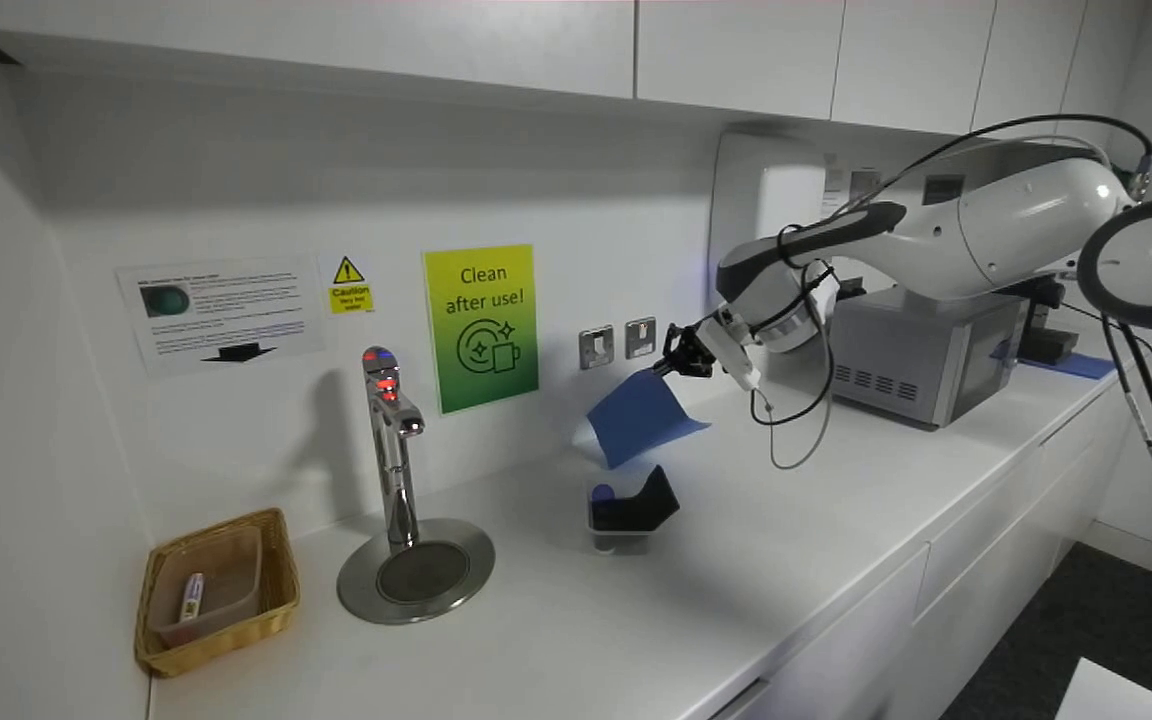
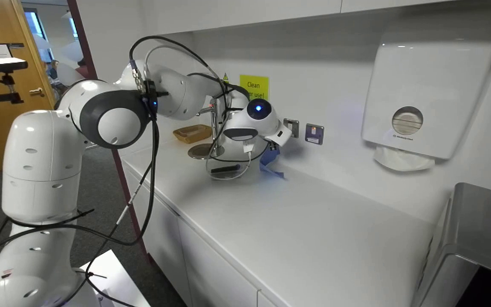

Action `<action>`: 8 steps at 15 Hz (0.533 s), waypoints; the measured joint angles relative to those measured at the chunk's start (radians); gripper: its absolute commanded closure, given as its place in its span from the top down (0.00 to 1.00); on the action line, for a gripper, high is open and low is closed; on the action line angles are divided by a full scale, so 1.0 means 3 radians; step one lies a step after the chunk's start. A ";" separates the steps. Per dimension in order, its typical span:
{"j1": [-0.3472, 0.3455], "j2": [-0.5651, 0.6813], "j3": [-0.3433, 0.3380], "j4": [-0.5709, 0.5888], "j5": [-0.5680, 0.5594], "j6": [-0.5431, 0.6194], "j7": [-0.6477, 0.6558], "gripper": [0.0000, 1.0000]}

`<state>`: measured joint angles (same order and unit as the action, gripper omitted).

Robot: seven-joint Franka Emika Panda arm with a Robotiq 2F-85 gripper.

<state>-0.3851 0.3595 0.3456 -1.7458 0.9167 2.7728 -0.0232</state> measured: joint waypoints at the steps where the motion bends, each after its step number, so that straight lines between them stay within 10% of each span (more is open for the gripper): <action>1: 0.0000 -0.0037 0.0028 0.0000 0.0019 0.0007 0.0000 0.00; 8: -0.0007 -0.0339 0.0152 -0.0007 0.0306 0.0011 -0.0062 0.00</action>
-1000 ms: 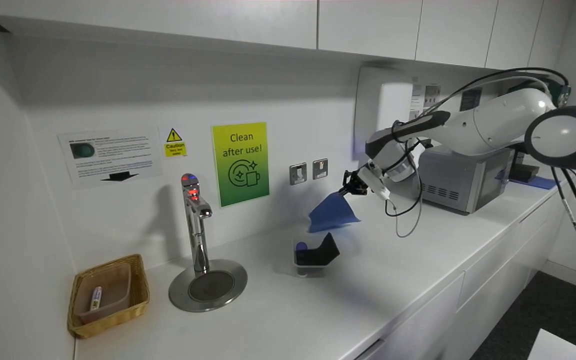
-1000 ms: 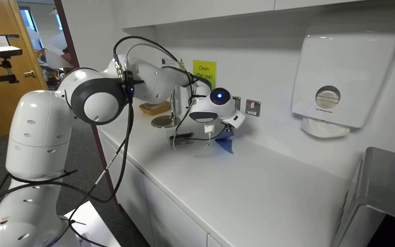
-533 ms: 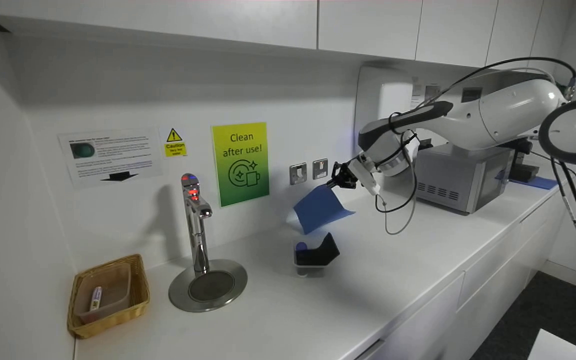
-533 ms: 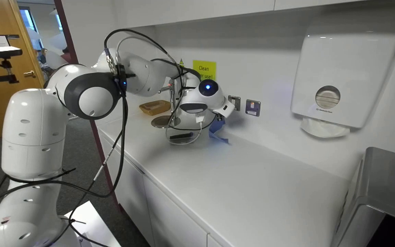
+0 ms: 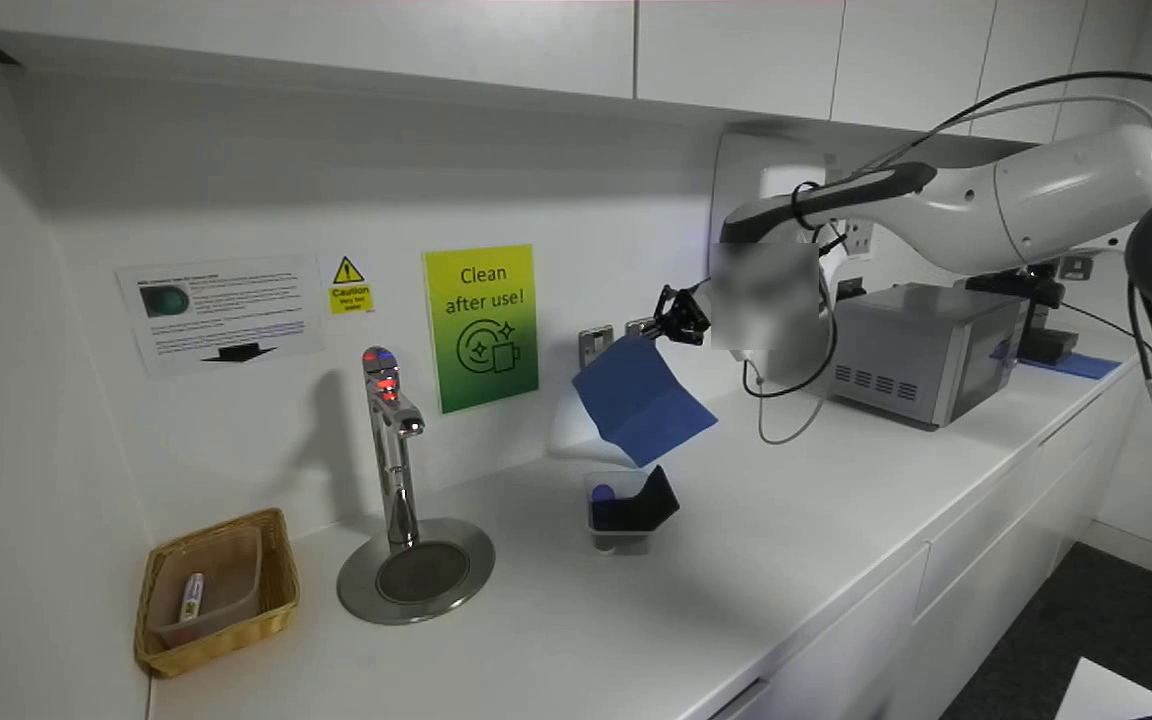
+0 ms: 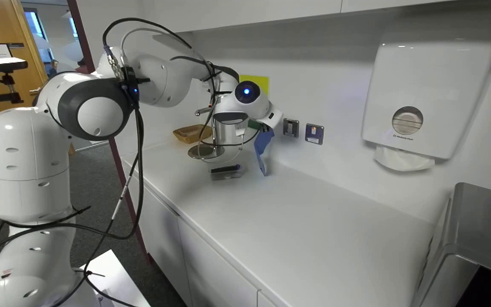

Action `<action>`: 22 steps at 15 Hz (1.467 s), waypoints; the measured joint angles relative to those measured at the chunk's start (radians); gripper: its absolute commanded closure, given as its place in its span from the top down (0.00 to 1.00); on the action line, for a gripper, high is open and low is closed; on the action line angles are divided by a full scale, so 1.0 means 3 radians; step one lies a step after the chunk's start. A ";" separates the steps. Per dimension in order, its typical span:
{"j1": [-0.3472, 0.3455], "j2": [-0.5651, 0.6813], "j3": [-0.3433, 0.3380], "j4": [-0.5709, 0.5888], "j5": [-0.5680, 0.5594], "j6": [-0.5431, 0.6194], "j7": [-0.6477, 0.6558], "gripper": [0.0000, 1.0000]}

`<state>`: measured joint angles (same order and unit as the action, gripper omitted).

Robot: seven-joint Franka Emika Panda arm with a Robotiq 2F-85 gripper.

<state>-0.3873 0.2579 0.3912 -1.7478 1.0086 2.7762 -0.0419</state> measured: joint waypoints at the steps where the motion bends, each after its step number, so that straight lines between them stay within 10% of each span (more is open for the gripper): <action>1: -0.0005 -0.0054 0.0013 -0.0003 0.0055 0.0000 -0.0021 0.00; 13: 0.0021 -0.0562 0.0044 -0.0521 0.0206 -0.0355 0.0037 0.00; 22: 0.1029 -0.0769 -0.0777 -0.0780 0.0048 -0.0425 0.0340 0.00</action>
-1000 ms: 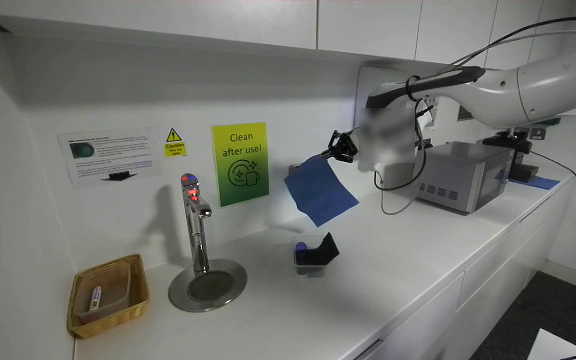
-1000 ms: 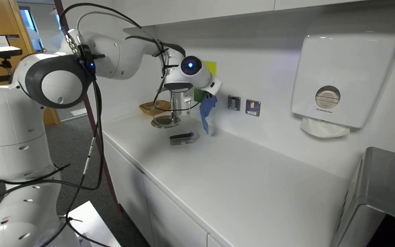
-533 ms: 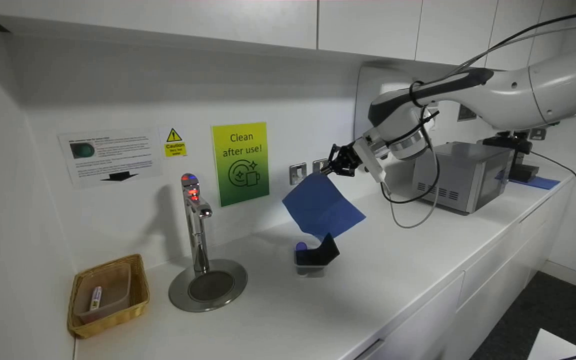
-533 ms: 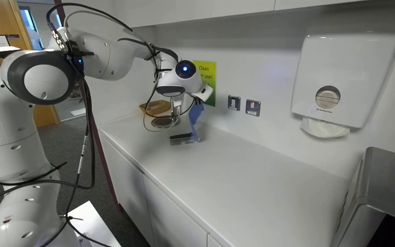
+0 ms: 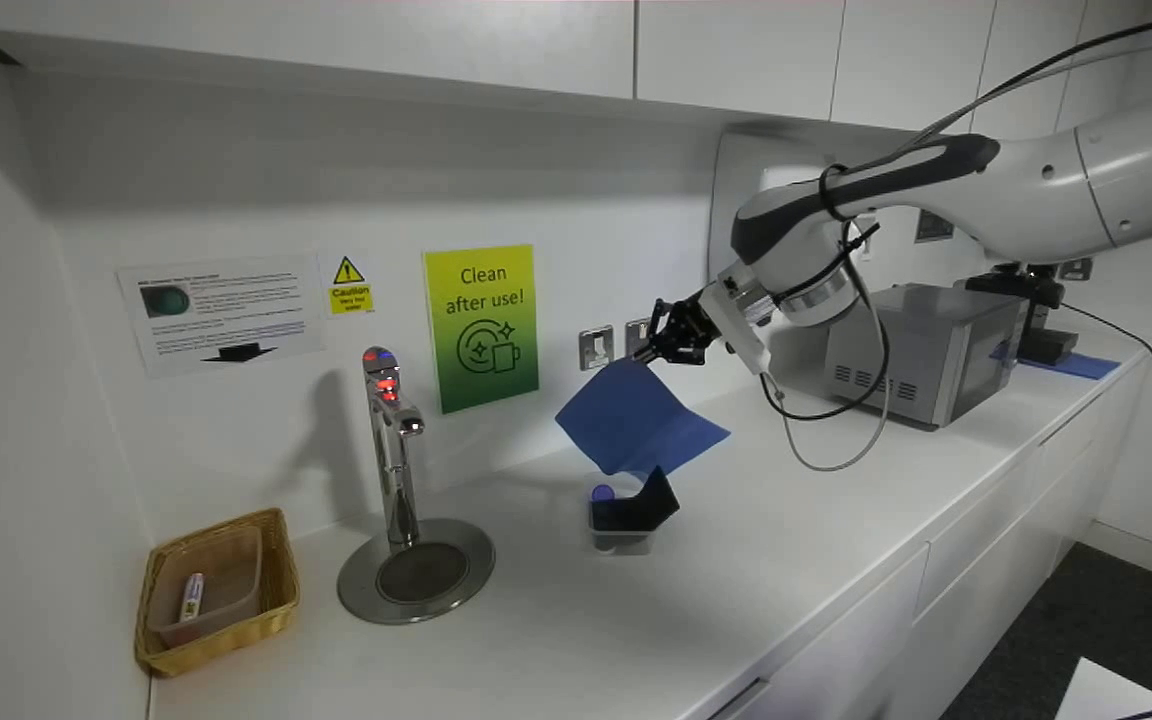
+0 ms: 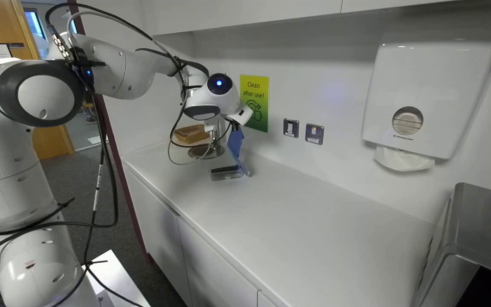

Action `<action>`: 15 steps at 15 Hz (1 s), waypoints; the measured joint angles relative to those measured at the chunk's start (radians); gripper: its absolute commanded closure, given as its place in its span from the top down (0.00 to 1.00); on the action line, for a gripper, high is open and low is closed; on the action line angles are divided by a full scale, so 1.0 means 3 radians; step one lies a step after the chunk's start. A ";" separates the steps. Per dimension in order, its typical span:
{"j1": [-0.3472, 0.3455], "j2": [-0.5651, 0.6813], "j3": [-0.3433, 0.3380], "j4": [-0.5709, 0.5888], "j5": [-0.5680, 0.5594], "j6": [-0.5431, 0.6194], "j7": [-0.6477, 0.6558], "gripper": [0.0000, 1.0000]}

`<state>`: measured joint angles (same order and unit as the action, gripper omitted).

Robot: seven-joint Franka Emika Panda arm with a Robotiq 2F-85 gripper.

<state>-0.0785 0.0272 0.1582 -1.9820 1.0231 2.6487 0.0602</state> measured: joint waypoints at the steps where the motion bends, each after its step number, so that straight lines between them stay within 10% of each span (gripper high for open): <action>1: 0.0050 -0.0016 -0.0026 -0.0017 -0.0041 0.0000 0.0039 0.00; 15: 0.0306 0.0012 -0.0174 -0.0702 -0.1119 0.0004 0.0784 0.00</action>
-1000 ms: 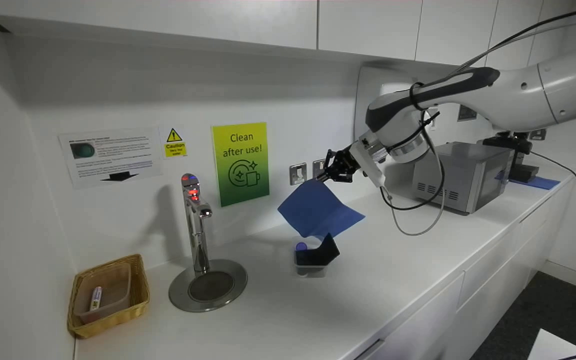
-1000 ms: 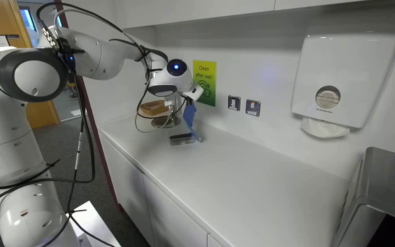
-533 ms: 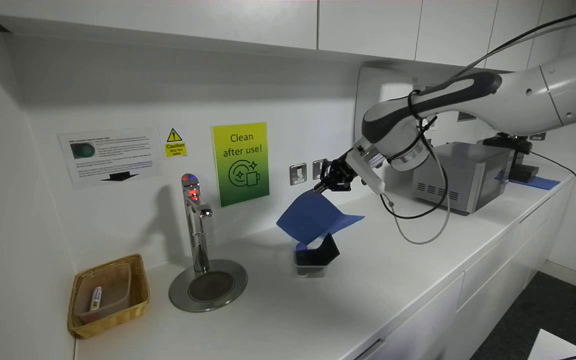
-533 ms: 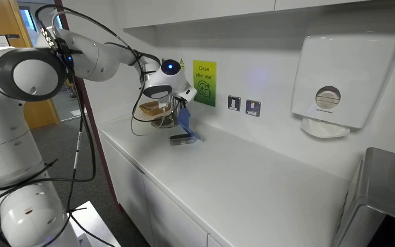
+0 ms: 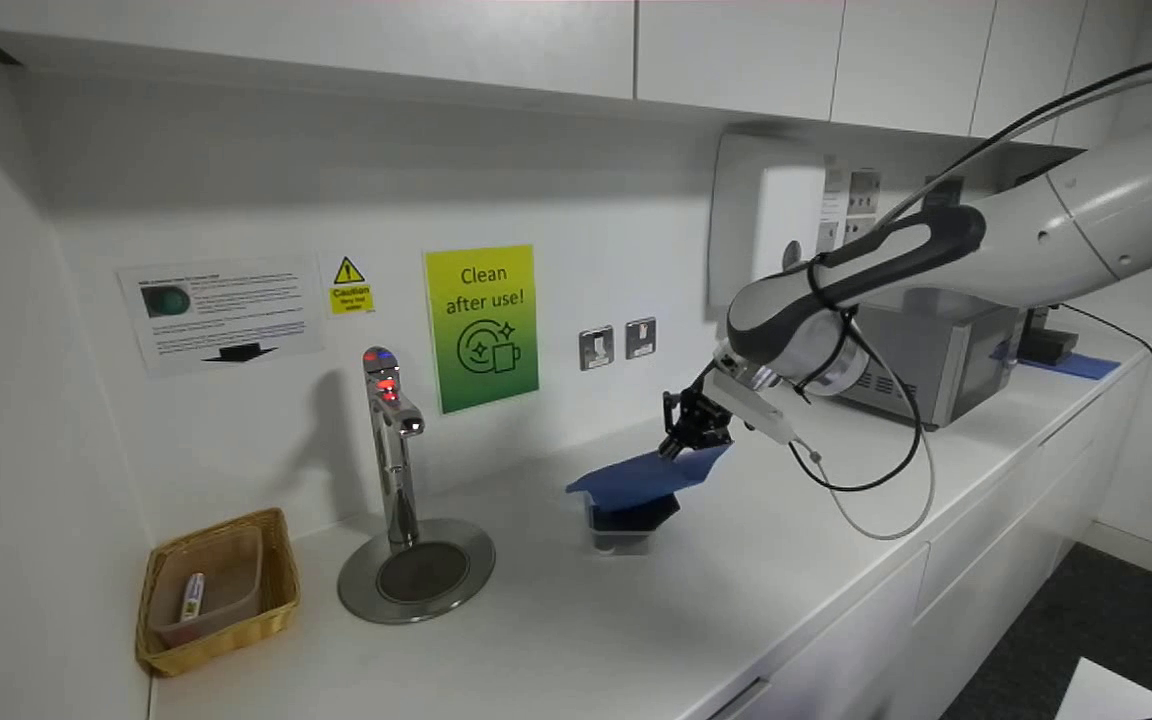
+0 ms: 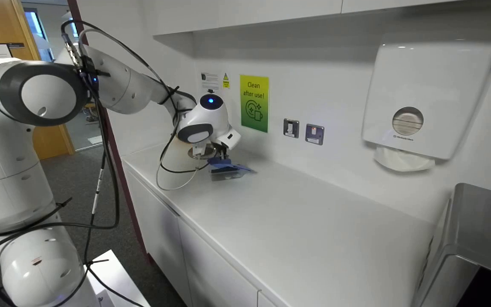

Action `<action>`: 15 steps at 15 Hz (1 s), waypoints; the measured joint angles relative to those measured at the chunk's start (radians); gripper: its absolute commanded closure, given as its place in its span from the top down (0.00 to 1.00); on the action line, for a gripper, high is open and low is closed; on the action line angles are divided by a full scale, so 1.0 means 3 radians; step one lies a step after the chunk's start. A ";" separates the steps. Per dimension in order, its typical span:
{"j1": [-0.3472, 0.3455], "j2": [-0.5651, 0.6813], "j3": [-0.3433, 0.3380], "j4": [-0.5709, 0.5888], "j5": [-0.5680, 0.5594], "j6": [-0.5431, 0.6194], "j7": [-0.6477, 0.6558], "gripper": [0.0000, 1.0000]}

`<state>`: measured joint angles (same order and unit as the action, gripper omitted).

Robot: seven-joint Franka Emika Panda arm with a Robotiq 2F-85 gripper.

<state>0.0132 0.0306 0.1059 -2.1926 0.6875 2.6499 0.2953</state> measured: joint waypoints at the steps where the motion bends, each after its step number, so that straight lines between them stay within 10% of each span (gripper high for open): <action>1: -0.0001 0.0031 -0.0038 -0.0046 -0.0104 0.0000 0.0089 0.00; 15: -0.0002 0.0080 -0.0297 -0.0021 -0.0451 -0.0004 0.0579 0.00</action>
<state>0.0124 0.0548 0.0168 -2.1990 0.5522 2.6488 0.4689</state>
